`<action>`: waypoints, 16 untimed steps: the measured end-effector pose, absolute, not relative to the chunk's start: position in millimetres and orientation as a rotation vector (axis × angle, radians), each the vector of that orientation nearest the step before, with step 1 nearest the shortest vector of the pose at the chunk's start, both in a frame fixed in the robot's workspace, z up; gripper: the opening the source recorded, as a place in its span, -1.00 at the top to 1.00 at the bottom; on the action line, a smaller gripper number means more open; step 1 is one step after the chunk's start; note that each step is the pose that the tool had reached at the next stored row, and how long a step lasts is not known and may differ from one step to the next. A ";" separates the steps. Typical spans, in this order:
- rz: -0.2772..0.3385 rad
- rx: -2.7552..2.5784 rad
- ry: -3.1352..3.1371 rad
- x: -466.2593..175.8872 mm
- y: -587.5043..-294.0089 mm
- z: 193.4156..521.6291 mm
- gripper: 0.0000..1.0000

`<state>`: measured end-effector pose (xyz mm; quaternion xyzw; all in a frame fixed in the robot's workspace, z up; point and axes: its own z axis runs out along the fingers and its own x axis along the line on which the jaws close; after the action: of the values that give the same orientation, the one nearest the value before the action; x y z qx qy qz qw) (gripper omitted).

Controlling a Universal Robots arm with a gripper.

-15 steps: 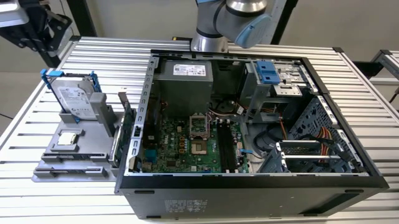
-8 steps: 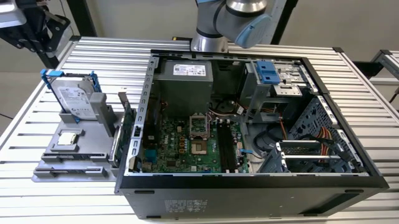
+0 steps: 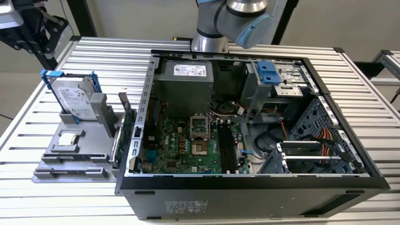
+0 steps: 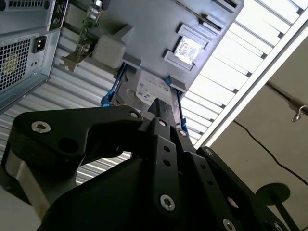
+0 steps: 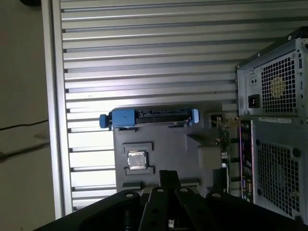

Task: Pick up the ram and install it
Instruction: 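Reach for the ram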

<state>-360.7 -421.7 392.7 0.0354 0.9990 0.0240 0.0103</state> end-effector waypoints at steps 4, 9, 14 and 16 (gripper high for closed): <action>0.075 0.110 3.118 -361.7 -422.8 392.6 1.00; 0.075 0.110 3.118 -363.0 -424.0 392.6 1.00; 0.075 0.110 3.118 -364.4 -425.2 392.6 1.00; 0.075 0.110 3.118 -364.9 -425.6 392.6 1.00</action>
<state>-364.9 -425.6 392.6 0.0354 0.9990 0.0240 0.0104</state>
